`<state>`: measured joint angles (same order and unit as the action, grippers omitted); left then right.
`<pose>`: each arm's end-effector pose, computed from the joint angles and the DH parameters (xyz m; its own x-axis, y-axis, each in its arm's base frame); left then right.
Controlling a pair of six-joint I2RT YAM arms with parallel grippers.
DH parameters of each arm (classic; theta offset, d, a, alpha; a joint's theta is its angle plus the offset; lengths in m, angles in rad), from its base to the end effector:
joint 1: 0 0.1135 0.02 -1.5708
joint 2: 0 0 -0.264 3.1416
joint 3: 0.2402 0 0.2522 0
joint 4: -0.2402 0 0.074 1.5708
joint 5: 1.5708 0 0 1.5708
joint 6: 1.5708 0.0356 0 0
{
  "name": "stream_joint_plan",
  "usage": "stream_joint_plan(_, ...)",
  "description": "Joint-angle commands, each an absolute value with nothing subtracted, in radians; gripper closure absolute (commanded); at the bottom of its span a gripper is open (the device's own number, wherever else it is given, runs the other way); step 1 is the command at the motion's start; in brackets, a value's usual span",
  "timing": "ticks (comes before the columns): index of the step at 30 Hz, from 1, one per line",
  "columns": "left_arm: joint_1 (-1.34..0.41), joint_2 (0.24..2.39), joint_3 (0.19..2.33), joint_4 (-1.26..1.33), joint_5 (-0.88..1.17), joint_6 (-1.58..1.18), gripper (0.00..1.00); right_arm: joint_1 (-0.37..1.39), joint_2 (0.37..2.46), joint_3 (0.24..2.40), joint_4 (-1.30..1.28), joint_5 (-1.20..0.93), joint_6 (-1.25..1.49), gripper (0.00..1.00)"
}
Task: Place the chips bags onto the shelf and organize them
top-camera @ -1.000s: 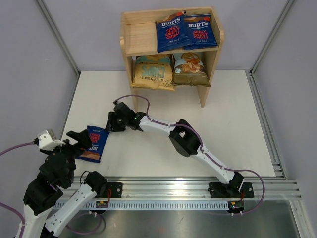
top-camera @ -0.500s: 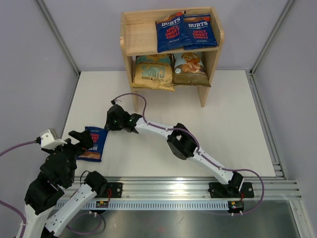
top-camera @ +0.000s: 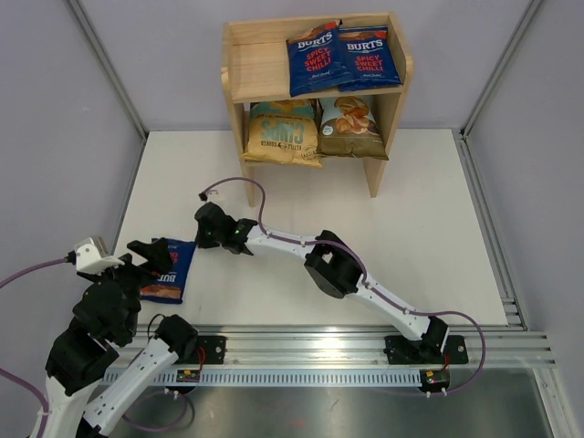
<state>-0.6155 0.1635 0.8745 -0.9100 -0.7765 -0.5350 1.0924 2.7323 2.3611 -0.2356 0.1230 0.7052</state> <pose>0.0172 0.0184 0.3421 -0.0629 -0.4010 -0.9139 -0.2105 0.9005 -0.3806 0.2810 0.5324 0.1233 -0.7409 -0.0313 -0.6709 -0.4654 0.7442 0.4792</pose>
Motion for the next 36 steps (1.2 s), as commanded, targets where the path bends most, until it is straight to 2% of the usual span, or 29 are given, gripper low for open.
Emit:
stream_joint_plan(1,-0.611,0.152,0.868,-0.858,-0.758,-0.517,0.01,1.117,2.758,2.228,-0.398,0.149,0.653,1.00)
stream_joint_plan(9,-0.611,0.166,0.868,-0.859,-0.755,-0.515,0.01,1.117,2.494,1.872,-0.138,0.213,0.652,1.00)
stream_joint_plan(19,-0.609,0.167,0.868,-0.859,-0.753,-0.515,0.01,1.062,2.292,1.562,-0.019,0.268,0.686,1.00)
stream_joint_plan(26,-0.607,0.176,0.868,-0.857,-0.747,-0.512,0.01,0.994,2.013,1.153,0.120,0.296,0.732,1.00)
stream_joint_plan(31,-0.603,0.183,0.867,-0.853,-0.741,-0.509,0.01,0.944,1.936,1.031,0.215,0.158,0.692,1.00)
stream_joint_plan(32,-0.603,0.184,0.867,-0.854,-0.741,-0.509,0.01,0.933,1.936,1.032,0.216,0.112,0.675,0.98)
stream_joint_plan(34,-0.603,0.190,0.867,-0.854,-0.738,-0.508,0.01,0.904,1.940,1.040,0.257,0.048,0.649,0.80)
stream_joint_plan(36,-0.603,0.196,0.867,-0.854,-0.736,-0.508,0.01,0.894,1.956,1.054,0.311,-0.046,0.620,0.72)
